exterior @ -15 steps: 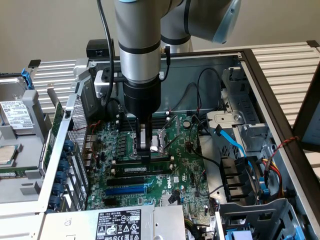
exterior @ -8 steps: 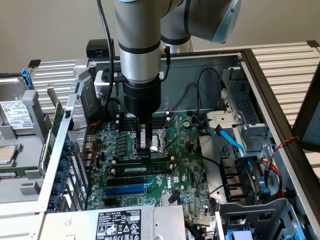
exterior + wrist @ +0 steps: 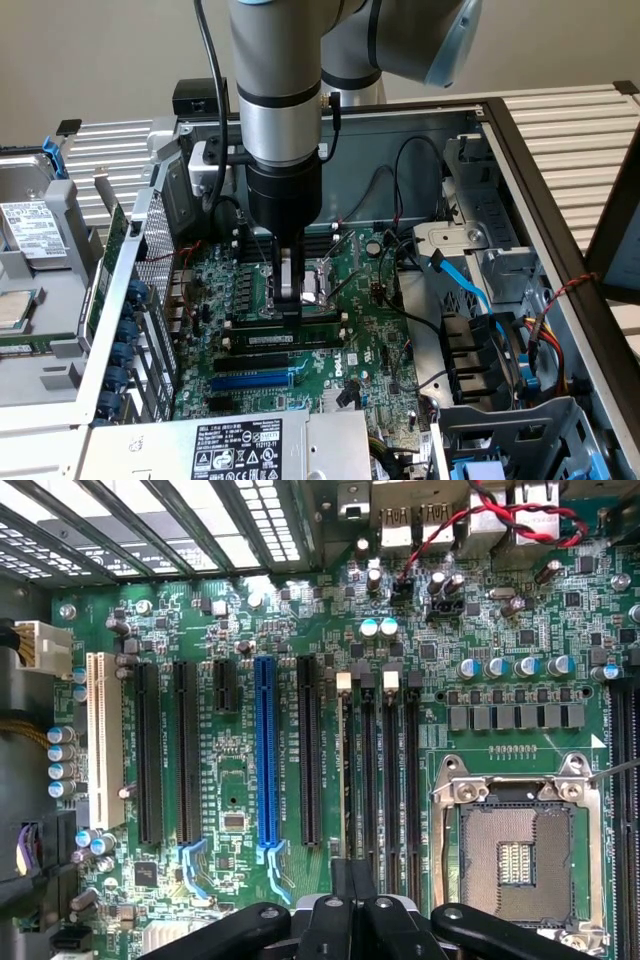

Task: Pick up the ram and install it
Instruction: 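Press down the ram until it locks into place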

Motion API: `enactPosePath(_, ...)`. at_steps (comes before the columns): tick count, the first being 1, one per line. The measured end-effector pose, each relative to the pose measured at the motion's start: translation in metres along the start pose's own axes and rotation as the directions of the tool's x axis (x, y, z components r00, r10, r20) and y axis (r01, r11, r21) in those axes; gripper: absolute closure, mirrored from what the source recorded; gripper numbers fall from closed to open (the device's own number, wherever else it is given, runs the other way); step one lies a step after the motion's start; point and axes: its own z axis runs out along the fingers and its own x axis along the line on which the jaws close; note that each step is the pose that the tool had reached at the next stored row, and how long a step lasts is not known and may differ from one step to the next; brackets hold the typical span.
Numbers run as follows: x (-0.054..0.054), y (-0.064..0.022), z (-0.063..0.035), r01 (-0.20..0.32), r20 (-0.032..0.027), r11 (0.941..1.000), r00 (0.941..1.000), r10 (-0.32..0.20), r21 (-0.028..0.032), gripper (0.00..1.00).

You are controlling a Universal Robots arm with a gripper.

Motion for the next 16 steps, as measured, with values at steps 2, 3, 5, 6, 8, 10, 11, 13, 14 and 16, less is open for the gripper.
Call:
enactPosePath(2, 0.000, 0.0000, 0.0001, 0.000, -0.0012, 1.0000, 1.0000, 0.000, 0.0014, 0.89)
enactPosePath(3, 0.000, 0.0000, 0.0001, 0.000, -0.0017, 1.0000, 1.0000, 0.000, 0.0020, 0.89)
enactPosePath(5, 0.000, 0.0000, 0.0001, 0.000, -0.0026, 1.0000, 1.0000, 0.000, 0.0033, 0.89)
enactPosePath(6, 0.000, 0.0000, 0.0001, 0.000, -0.0028, 1.0000, 1.0000, 0.000, 0.0038, 0.89)
enactPosePath(8, 0.000, 0.0000, 0.0001, 0.000, -0.0034, 1.0000, 1.0000, 0.000, 0.0039, 0.89)
enactPosePath(10, 0.000, -0.0001, -0.0005, 0.000, -0.0050, 1.0000, 1.0000, 0.000, 0.0042, 0.89)
enactPosePath(11, 0.000, -0.0002, -0.0012, 0.000, -0.0055, 1.0000, 1.0000, 0.000, 0.0044, 0.89)
enactPosePath(13, 0.000, -0.0001, -0.0051, 0.000, -0.0060, 1.0000, 1.0000, 0.000, 0.0038, 0.89)
enactPosePath(14, 0.000, -0.0001, -0.0075, 0.000, -0.0059, 1.0000, 1.0000, 0.000, 0.0038, 0.89)
enactPosePath(16, 0.001, -0.0001, -0.0113, 0.000, -0.0060, 1.0000, 1.0000, 0.000, 0.0038, 0.89)
